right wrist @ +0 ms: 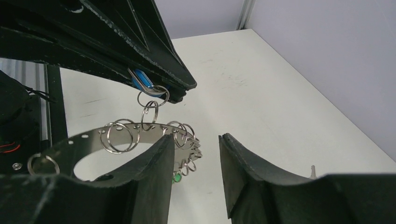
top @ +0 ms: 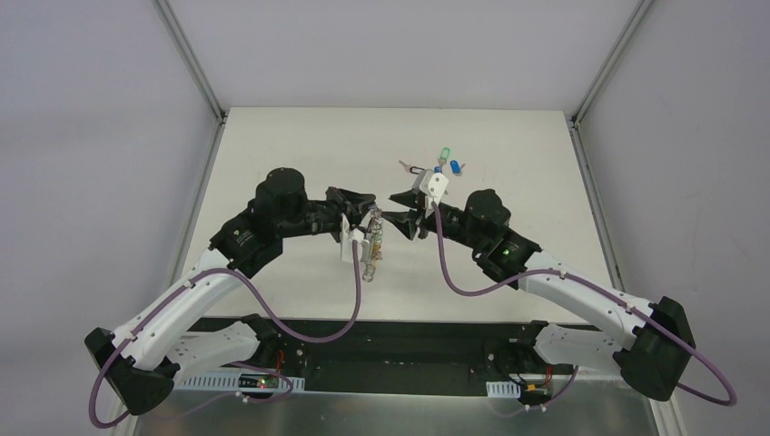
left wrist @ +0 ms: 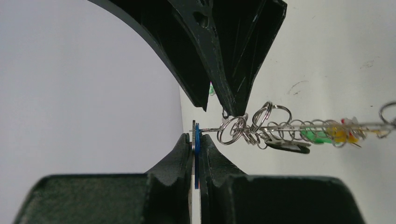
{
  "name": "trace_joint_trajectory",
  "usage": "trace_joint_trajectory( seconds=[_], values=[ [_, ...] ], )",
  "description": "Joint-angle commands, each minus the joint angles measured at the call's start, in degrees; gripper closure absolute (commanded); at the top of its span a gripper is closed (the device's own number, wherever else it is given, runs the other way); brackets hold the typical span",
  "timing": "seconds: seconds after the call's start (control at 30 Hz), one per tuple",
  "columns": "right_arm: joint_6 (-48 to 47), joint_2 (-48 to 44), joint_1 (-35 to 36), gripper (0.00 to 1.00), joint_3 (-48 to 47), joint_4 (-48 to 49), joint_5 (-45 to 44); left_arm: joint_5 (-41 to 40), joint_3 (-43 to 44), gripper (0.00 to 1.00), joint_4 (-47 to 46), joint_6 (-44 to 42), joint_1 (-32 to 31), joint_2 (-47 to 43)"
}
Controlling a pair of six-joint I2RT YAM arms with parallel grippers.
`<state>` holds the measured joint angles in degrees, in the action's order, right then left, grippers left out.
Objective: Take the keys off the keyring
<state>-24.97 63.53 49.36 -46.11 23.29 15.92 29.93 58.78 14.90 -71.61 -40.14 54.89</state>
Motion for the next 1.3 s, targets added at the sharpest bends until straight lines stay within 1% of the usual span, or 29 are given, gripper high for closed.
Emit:
trace_joint_trajectory(
  seconds=[0.0, 0.13, 0.3, 0.47, 0.53, 0.7, 0.87, 1.0, 1.13, 1.27],
  values=[
    [-0.23, 0.03, -0.21, 0.54, -3.38, 2.24, 2.61, 3.11, 3.42, 1.0, -1.58, -1.58, -0.11, -0.3],
    [0.83, 0.37, -0.15, 0.55, -3.47, 2.95, 4.07, 3.31, 3.66, 1.0, -1.32, -1.92, -0.11, -0.14],
    [-0.19, -1.08, -0.28, 0.55, -3.28, 2.69, 2.65, 3.66, 4.31, 1.0, -0.04, -3.07, -0.11, 0.33],
    [-0.52, -2.48, -1.99, 0.55, -5.05, -1.53, 4.5, 4.06, 5.14, 1.0, 0.97, -4.27, -0.11, 0.68],
    [1.03, -2.76, -3.98, 0.53, -5.92, -2.93, 7.35, 4.03, 5.64, 1.0, 1.31, -4.93, -0.11, 0.84],
    [4.83, -1.97, -9.45, 0.46, -7.28, -3.34, 20.44, 4.9, 7.28, 1.0, 2.77, -6.6, -0.19, 1.45],
    [6.07, 0.52, -11.65, 0.36, -9.87, -3.3, 29.68, 7.81, 8.89, 1.0, 3.45, -7.35, -0.2, 1.95],
    [8.92, 2.33, -12.58, 0.32, -11.89, -2.33, 35.75, 9.53, 10.02, 1.0, 3.8, -7.31, -0.2, 2.29],
    [12.97, 4.01, -12.89, 0.31, -13.03, 0.56, 39.44, 9.73, 10.53, 1.0, 3.91, -7.56, -0.27, 2.67],
    [15.32, 5.03, -12.87, 0.33, -12.8, 3.48, 40.07, 10.4, 11.12, 1.0, 3.91, -7.56, -0.33, 3.05]
  ],
)
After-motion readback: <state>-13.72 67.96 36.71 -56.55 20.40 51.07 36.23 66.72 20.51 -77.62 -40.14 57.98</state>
